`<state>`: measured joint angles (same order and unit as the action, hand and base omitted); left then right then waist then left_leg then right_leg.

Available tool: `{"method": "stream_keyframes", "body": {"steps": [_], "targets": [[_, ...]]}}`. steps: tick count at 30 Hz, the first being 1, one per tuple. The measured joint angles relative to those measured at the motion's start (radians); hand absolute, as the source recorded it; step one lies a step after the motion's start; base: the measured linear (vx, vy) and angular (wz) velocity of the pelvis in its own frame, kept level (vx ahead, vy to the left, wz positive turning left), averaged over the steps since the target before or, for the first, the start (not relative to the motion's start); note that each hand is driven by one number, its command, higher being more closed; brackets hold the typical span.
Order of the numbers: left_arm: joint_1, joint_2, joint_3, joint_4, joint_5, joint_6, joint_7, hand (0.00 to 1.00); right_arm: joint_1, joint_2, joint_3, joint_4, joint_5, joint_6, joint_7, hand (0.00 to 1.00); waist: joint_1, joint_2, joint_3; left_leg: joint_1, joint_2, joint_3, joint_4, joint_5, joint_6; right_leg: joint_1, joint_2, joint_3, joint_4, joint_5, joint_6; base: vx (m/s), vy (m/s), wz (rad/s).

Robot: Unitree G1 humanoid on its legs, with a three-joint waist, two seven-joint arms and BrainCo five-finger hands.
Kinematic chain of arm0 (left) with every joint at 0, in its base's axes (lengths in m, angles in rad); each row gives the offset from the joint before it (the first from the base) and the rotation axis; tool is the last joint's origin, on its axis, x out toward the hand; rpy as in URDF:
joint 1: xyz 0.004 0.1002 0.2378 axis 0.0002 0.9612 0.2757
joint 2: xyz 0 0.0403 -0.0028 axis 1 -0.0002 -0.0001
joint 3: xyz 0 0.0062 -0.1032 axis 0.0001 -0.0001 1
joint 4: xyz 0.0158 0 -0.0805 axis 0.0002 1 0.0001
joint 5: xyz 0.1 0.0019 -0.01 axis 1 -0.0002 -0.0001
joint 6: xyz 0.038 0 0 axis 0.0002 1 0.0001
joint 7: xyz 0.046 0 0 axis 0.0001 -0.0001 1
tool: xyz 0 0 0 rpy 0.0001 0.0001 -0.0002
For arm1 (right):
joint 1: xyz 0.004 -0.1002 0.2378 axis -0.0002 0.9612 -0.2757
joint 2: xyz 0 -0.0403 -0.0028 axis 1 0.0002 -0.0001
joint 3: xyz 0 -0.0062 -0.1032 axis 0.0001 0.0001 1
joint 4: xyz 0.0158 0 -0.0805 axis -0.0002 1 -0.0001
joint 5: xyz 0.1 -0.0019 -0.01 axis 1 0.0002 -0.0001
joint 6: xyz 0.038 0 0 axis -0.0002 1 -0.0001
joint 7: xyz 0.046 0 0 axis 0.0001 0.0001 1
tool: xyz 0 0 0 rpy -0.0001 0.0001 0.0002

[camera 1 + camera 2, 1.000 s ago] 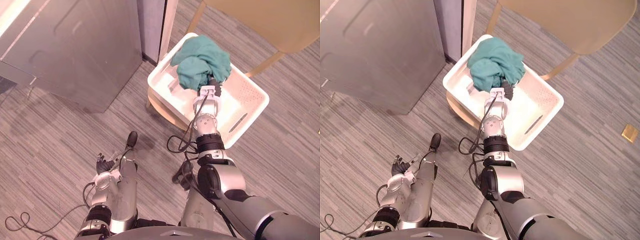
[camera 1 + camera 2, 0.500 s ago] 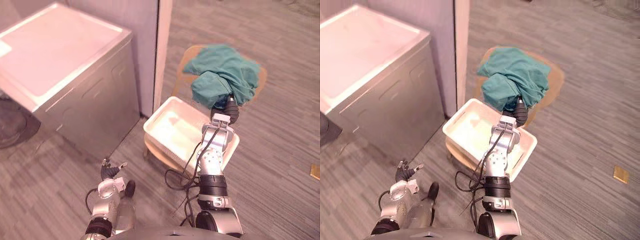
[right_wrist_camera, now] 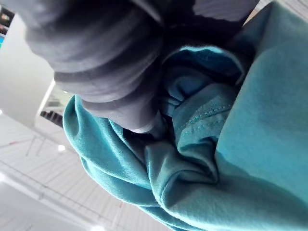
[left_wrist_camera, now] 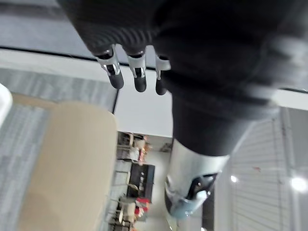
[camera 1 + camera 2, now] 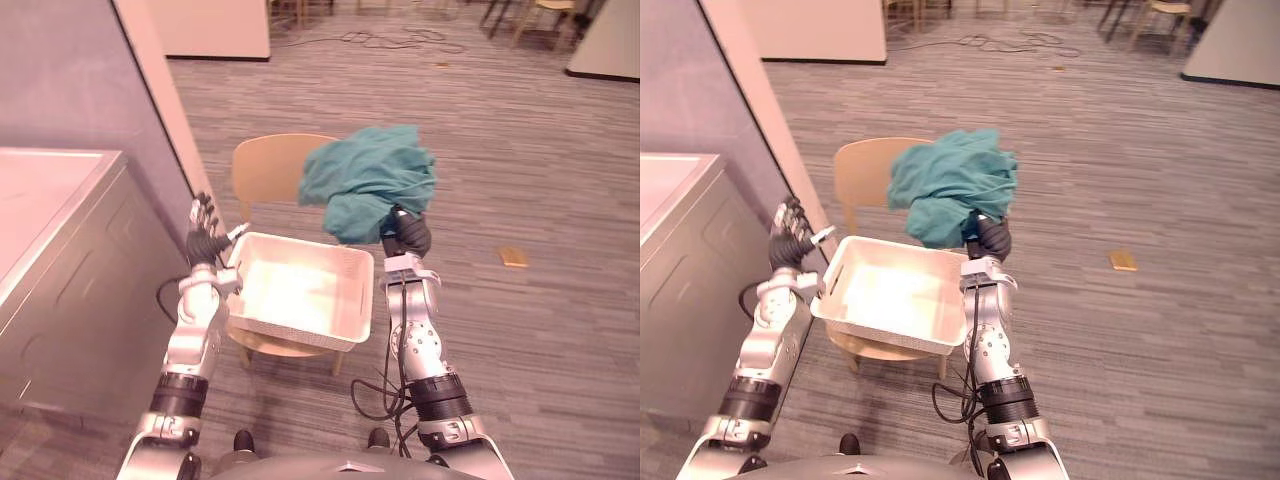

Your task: Pick up the laundry basket with both hands and put the clothes into the washing machine.

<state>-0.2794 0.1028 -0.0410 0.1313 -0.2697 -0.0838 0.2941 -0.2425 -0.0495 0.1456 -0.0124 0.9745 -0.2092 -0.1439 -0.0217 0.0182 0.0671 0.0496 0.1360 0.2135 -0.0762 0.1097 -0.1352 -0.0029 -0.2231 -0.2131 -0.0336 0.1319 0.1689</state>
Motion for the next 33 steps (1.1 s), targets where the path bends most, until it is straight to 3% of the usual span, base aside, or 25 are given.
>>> {"method": "stream_keyframes", "body": {"steps": [5, 13, 25, 32, 33], "targets": [[-0.077, -0.005, -0.059, -0.086, -0.010, -0.033, -0.002, 0.00, 0.011, -0.045, 0.066, 0.000, -0.021, 0.049, 0.051, 1.00, -0.029, 0.017, -0.027, 0.008, 0.000, 0.040, -0.001, -0.005, -0.001, -0.023, 0.006, 0.047, -0.005, 0.012, -0.006, -0.03, -0.007, -0.28], [-0.125, -0.018, -0.233, -0.095, -0.044, -0.045, -0.038, 0.00, 0.049, -0.077, 0.095, 0.001, -0.038, 0.084, 0.072, 1.00, -0.039, 0.031, -0.037, 0.025, 0.003, 0.059, -0.008, -0.007, -0.003, -0.021, 0.011, 0.068, -0.006, 0.008, -0.001, -0.03, -0.008, -0.07], [-0.220, -0.025, -0.443, 0.120, -0.028, -0.010, -0.090, 0.00, 0.079, -0.086, 0.123, 0.031, -0.036, 0.084, 0.071, 1.00, -0.046, -0.005, -0.088, 0.004, 0.004, 0.038, -0.008, -0.007, -0.005, -0.028, 0.011, 0.065, -0.017, 0.016, -0.006, -0.01, -0.001, 0.03], [-0.286, -0.043, -0.536, 0.241, 0.118, 0.017, -0.113, 0.00, 0.117, -0.086, 0.107, 0.032, -0.017, 0.083, 0.067, 1.00, -0.055, -0.010, -0.087, 0.003, 0.004, 0.030, -0.008, -0.006, -0.004, -0.021, 0.011, 0.059, -0.021, 0.017, -0.005, 0.00, -0.001, 0.01], [-0.298, -0.048, -0.542, 0.254, 0.128, 0.018, -0.113, 1.00, 0.117, -0.087, 0.104, 0.032, -0.016, 0.080, 0.067, 1.00, -0.059, -0.012, -0.087, 0.003, 0.004, 0.030, -0.008, -0.006, -0.004, -0.021, 0.011, 0.059, -0.022, 0.017, -0.005, 0.00, 0.000, 0.00]]}}
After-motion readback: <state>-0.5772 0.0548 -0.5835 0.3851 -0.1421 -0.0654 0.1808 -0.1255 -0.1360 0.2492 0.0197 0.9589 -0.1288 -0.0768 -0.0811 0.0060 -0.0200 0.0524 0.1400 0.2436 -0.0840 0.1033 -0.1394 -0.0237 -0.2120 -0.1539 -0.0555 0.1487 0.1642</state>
